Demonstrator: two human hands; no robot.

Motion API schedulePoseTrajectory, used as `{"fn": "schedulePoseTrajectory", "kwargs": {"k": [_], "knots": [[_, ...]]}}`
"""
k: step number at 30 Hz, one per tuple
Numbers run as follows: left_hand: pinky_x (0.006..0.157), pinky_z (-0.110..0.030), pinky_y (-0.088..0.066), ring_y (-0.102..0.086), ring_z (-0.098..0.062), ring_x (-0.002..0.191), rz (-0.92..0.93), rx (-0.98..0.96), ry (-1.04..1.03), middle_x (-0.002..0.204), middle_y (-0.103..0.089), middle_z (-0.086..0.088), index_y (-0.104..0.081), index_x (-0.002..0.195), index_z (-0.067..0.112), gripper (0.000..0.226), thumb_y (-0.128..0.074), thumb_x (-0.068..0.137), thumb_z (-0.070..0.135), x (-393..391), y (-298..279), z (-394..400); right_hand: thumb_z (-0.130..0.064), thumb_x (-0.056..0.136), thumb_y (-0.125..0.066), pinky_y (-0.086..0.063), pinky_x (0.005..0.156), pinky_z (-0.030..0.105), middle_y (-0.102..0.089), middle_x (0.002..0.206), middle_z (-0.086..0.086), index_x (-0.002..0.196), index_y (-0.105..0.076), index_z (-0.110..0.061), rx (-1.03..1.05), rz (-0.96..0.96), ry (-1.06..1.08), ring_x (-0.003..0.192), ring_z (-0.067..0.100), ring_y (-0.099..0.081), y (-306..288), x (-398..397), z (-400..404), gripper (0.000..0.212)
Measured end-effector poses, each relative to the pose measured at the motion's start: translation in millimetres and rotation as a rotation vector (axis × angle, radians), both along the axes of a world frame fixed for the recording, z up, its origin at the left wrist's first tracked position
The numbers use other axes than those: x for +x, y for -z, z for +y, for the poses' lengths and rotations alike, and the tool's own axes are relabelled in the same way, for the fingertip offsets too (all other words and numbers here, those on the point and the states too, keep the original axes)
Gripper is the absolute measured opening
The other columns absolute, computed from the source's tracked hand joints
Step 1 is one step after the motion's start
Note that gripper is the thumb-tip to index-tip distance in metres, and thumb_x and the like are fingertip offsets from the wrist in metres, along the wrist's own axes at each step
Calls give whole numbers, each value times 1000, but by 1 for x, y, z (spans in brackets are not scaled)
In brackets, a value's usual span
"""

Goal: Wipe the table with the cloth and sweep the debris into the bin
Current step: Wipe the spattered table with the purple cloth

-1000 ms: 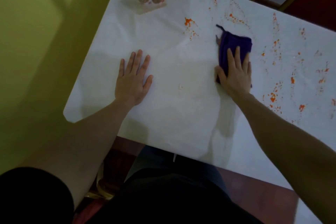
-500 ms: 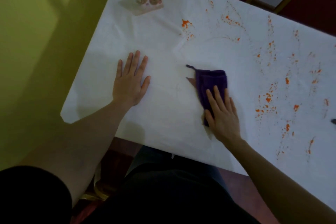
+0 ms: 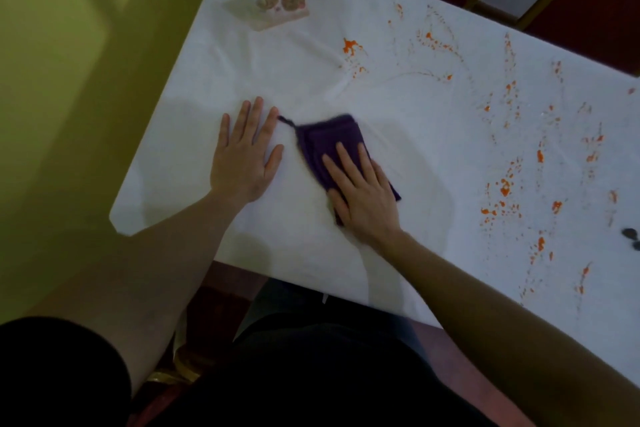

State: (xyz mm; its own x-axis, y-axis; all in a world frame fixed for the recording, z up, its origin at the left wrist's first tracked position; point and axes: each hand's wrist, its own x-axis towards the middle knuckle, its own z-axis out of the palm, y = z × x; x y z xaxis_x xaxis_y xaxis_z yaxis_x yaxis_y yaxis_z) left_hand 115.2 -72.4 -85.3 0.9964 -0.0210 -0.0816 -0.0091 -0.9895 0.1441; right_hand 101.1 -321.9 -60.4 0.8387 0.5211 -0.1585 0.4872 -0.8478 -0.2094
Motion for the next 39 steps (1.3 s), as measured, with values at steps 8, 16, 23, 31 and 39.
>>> {"fn": "schedulePoseTrajectory", "kwargs": {"k": [8,16,23,31,39], "knots": [[124,-48,-6,-2,-24,153,-8,-6,11,167,-3,-5,-6,158,23,63,-17,102,49,-1,2,1,-39,100,-37,-17,119,48,-12,164,0,156,-18,-30,-46,20,410,150,31,-7,2,90,-67,60],[124,-49,-6,-3,-24,153,-14,-12,10,167,-3,-5,-6,158,23,64,-18,101,49,-1,2,2,-35,99,-31,-22,117,52,-15,163,9,156,-21,-18,-35,24,554,149,39,-8,-12,-25,-105,60],[124,-49,-6,-2,-24,153,-15,-4,4,167,-2,-6,-3,158,23,64,-16,101,50,0,4,1,-33,101,-38,-21,119,48,-23,161,4,154,-29,-22,1,25,168,149,35,-13,-6,-39,-14,55],[124,-48,-7,-5,-23,153,-28,-13,13,166,-6,-5,-9,158,24,63,-18,102,50,0,7,3,-38,102,-37,-16,119,45,-14,164,-1,156,-21,-30,-30,27,400,150,31,-8,-2,83,-31,57],[121,-42,-16,-20,-24,150,-32,-181,-27,163,-22,-5,-23,156,24,62,-23,98,45,12,-7,11,-35,103,-33,-18,119,51,-11,164,3,157,-17,-25,-19,17,640,150,35,-5,-9,6,-106,57]]}}
